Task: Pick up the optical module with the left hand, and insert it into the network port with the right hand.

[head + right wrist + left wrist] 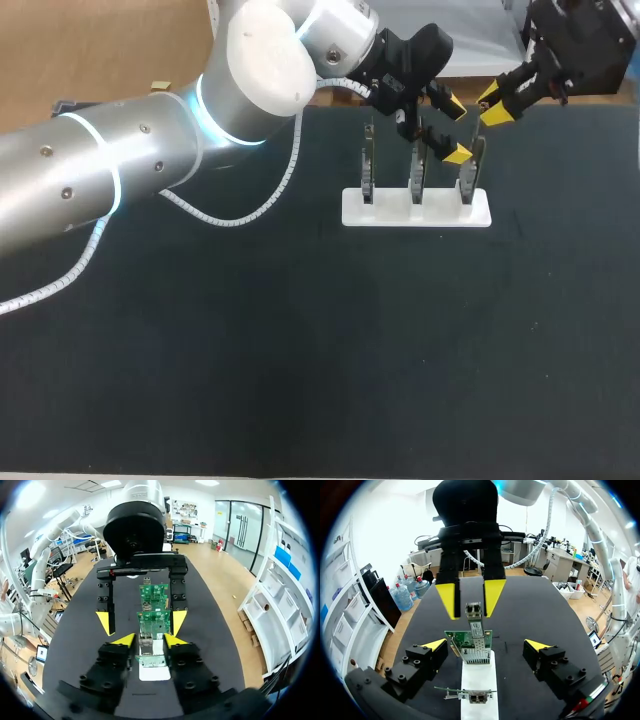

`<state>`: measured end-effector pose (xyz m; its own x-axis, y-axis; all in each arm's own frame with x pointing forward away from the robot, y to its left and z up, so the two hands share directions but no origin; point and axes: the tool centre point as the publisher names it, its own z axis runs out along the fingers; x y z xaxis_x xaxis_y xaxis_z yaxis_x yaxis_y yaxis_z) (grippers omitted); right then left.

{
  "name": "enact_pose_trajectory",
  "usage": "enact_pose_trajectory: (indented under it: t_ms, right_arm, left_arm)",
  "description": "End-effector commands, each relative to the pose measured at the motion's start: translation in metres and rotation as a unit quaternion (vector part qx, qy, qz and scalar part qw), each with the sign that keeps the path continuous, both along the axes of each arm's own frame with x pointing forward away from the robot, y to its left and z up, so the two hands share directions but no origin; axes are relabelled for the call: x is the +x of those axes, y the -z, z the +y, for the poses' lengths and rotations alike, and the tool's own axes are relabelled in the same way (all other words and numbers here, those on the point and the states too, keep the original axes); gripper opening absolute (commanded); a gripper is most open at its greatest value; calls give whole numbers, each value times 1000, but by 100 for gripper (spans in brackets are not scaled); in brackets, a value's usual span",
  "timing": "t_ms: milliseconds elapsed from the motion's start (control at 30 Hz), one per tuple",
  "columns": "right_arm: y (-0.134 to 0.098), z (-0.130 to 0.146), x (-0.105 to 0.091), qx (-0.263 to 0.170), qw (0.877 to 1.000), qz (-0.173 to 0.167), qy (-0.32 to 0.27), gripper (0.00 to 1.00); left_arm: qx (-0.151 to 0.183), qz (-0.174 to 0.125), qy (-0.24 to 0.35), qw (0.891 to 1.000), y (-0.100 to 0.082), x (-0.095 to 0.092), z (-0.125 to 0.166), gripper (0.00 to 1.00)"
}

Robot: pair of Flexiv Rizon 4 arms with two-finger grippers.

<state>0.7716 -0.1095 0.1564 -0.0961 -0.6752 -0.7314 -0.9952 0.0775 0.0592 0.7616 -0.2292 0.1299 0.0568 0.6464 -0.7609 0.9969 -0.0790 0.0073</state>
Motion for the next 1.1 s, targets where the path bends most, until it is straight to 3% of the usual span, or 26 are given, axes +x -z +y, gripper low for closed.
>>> enact_pose_trajectory:
  t_ms: [33, 533, 567, 633, 1100]
  right_arm:
    - [-3, -1, 0, 7, 1000, 1, 7, 100]
    - [-35, -2, 7, 60, 998, -2, 11, 100]
    - [-36, -1, 7, 59, 998, -3, 9, 78]
    - [-36, 0, 8, 58, 998, -5, 7, 0]
    - [-26, 11, 10, 48, 999, 0, 3, 0]
  left_arm:
    - [2, 0, -1, 1000, -1, -1, 0, 100]
    - [2, 0, -1, 1000, -1, -1, 0, 100]
    - [2, 0, -1, 1000, -1, -1, 0, 100]
    - [2, 0, -1, 1000, -1, -1, 0, 100]
    - [2, 0, -1, 1000, -1, -1, 0, 100]
